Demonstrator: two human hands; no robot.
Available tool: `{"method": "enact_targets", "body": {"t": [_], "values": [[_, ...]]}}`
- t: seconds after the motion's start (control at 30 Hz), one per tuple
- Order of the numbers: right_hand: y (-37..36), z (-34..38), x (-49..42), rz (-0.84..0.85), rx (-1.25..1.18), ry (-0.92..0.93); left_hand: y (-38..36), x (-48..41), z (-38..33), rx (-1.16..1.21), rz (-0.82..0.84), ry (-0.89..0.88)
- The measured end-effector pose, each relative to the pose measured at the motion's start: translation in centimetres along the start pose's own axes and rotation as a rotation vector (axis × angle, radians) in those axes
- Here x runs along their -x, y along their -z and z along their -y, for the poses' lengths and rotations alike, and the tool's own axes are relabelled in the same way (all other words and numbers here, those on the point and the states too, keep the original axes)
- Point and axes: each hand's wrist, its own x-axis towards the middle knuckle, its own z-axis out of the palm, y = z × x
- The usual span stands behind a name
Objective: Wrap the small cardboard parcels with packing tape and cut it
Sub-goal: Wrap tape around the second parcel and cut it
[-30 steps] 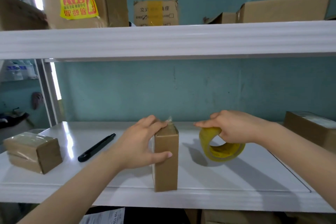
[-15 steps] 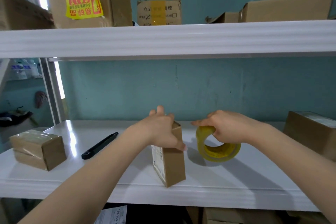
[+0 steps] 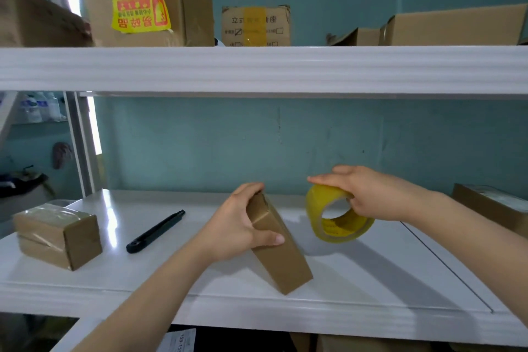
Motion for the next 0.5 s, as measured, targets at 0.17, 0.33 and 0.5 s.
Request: {"method": "enact_targets", "body": {"t": [0.17,0.33,0.5], "values": [[-1.3,-0.7,0.2,0.096,0.487,0.155,-1.5,2.7,4.1,0.265,-0.100,0.057],[-4.4,0.0,0.5,0.281,0.409,0.119,-3.3,5.5,7.2,0.344,0.035,0.172],[-6.1,-1.0,-0.4,0.293,0.438,0.055,-2.7,4.6,7.8,0.219,0.148,0.164]]}}
